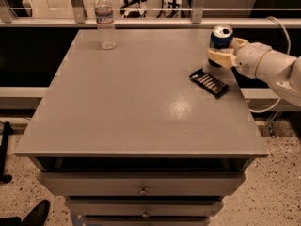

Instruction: Move pepsi can near rxbar chocolate

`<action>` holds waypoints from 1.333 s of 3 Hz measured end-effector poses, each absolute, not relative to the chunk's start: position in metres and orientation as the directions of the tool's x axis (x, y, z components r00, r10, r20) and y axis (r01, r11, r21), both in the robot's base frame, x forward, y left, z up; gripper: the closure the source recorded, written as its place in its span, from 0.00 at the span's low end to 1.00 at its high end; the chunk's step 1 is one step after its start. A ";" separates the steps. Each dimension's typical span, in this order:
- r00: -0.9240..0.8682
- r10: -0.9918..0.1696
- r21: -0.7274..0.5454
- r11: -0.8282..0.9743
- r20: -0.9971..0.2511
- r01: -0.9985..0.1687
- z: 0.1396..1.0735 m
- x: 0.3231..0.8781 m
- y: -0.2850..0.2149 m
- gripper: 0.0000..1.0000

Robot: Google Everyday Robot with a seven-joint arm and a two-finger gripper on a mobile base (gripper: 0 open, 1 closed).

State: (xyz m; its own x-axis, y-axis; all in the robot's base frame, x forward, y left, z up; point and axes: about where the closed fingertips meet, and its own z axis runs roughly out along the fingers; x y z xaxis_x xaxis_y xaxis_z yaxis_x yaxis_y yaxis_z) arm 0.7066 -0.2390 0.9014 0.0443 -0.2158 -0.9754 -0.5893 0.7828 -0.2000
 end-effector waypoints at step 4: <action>-0.067 -0.105 -0.052 0.839 -0.992 -0.542 0.867 0.711 -0.239 0.20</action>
Offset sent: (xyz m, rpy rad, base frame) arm 0.0036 -0.0120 -0.0304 0.1224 0.0470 -0.0834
